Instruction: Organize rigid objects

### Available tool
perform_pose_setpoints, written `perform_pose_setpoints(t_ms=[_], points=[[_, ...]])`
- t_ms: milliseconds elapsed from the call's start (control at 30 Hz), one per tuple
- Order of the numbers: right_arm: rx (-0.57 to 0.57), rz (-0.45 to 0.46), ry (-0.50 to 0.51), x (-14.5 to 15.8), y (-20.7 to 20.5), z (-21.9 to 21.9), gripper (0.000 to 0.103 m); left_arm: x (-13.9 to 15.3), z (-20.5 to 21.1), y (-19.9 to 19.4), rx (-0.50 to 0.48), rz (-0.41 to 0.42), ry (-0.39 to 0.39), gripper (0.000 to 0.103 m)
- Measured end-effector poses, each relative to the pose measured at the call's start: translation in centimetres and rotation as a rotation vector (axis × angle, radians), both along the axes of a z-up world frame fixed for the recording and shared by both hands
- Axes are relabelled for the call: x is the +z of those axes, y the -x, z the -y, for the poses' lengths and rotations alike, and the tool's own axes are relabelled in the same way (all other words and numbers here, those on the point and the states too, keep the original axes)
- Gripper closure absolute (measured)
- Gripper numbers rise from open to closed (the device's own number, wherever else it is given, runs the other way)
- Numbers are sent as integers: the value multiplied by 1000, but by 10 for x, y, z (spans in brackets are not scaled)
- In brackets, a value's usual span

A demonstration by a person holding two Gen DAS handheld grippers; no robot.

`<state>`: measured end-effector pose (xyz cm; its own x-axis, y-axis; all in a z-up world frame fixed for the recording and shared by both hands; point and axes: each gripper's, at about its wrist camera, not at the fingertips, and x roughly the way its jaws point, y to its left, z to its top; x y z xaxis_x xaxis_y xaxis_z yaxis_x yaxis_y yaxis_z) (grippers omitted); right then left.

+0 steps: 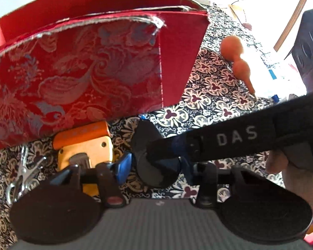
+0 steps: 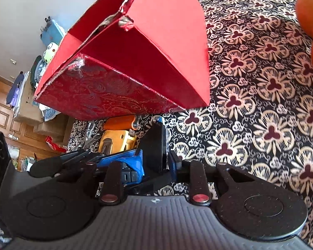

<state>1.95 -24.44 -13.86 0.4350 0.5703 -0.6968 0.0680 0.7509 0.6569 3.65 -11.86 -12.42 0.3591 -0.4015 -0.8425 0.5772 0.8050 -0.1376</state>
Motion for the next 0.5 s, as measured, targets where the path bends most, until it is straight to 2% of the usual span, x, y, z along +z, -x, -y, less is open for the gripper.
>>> perform_pose_setpoints(t_ms=[200,367,500], points=[[-46,29,-4,20,20,10,94,18,-5,9,-60,11,35,58],[-120,89,-9,50,34,26,94,51,-6,15,-135,58,91,58],[-165,168,18,85,38,26,94,82,-5,20,-188,126,140,58]])
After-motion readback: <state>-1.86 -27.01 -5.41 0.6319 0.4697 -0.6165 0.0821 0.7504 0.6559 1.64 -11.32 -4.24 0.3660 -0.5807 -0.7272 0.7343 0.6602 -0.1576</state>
